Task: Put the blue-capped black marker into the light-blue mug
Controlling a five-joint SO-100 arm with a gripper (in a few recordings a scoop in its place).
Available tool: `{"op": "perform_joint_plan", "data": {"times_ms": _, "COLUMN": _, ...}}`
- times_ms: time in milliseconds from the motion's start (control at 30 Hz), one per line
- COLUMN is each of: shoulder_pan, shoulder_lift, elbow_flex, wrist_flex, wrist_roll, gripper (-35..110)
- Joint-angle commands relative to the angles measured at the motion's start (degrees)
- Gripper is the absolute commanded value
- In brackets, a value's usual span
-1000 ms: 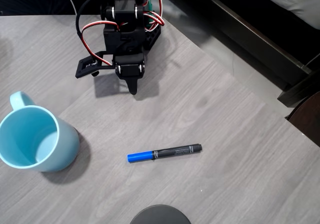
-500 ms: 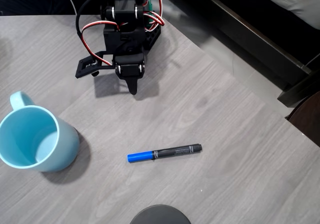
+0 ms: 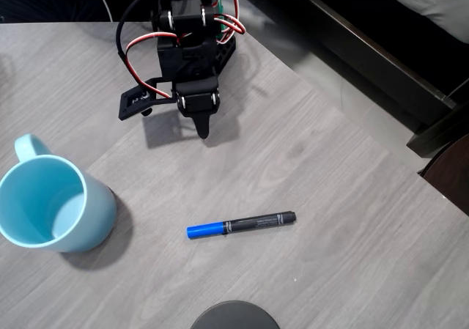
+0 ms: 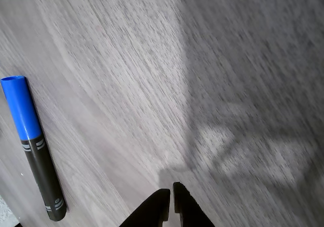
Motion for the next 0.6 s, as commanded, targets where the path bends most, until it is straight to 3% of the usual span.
{"op": "perform_joint_plan", "data": {"times_ms": 0, "shoulder_pan": -1.2, "shoulder_lift": 1.5, "elbow_flex": 0.1, "wrist_flex": 0.6, "wrist_roll": -2.2, "gripper": 0}}
{"op": "perform_joint_plan", "data": {"times_ms": 67, "shoulder_pan": -3.7, "shoulder_lift": 1.5, "elbow_flex": 0.1, "wrist_flex": 0.4, "wrist_roll": -16.7, "gripper": 0}}
{"op": "perform_joint_plan", "data": {"times_ms": 167, "shoulder_pan": -9.1, "shoulder_lift": 1.5, "elbow_flex": 0.1, "wrist_flex": -1.8, "wrist_roll": -20.8, "gripper": 0}}
{"op": "perform_joint_plan", "data": {"times_ms": 233, "shoulder_pan": -7.9, "shoulder_lift": 1.5, "elbow_flex": 0.1, "wrist_flex": -5.5, "wrist_roll": -30.2, "gripper": 0}}
{"op": "perform_joint_plan", "data": {"times_ms": 367, "shoulder_pan": -3.8, "shoulder_lift": 1.5, "elbow_flex": -1.1, "wrist_flex": -13.1, "wrist_roll": -33.9, "gripper": 11}}
{"op": "perform_joint_plan", "data": {"times_ms": 567, "shoulder_pan": -6.8, "shoulder_lift": -4.4, "elbow_flex": -10.4, "wrist_flex": -14.8, "wrist_roll": -36.4, "gripper": 19}}
